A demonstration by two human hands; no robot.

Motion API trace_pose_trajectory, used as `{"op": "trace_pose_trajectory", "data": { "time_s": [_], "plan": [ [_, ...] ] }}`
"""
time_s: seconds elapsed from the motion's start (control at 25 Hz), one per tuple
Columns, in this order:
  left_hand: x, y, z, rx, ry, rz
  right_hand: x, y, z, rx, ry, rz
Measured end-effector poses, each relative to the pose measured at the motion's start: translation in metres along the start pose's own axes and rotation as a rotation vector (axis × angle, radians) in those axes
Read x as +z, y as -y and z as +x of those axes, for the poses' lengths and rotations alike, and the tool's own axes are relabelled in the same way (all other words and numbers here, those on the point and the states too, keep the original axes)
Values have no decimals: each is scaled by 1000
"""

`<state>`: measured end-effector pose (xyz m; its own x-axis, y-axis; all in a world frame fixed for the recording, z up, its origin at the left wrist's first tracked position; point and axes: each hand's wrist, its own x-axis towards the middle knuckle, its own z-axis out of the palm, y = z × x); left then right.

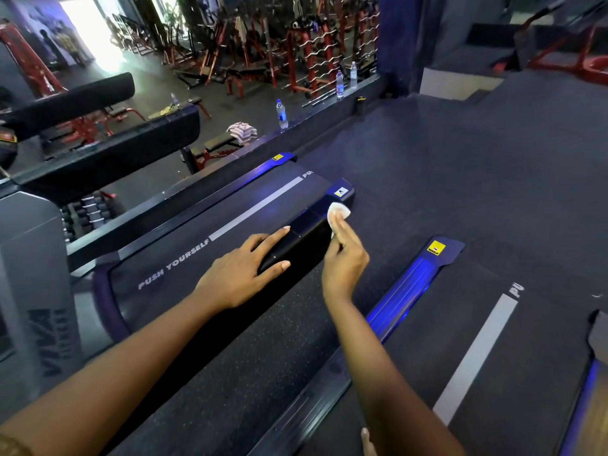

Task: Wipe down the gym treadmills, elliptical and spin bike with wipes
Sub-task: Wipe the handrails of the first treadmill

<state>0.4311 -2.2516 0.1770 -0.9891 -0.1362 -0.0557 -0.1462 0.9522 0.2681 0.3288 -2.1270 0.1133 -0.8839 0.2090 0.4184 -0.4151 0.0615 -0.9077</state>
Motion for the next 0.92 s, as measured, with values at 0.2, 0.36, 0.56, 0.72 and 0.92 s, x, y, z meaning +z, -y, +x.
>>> {"op": "trace_pose_trajectory", "data": {
  "time_s": [0.2, 0.36, 0.56, 0.72, 0.92],
  "plan": [
    [2, 1, 0, -5, -5, -28, -15, 4, -79, -79, 211, 28],
    [2, 4, -1, 11, -2, -79, -35, 0, -91, -104, 325, 54],
    [-4, 19, -29, 33, 23, -11, -30, -15, -11, 23, 117, 57],
    [-1, 27, -68, 31, -34, 172, -18, -18, -17, -1, 174, 29],
    [1, 33, -78, 18, -67, 159, -26, -32, -81, 110, 295, 46]
  ]
}}
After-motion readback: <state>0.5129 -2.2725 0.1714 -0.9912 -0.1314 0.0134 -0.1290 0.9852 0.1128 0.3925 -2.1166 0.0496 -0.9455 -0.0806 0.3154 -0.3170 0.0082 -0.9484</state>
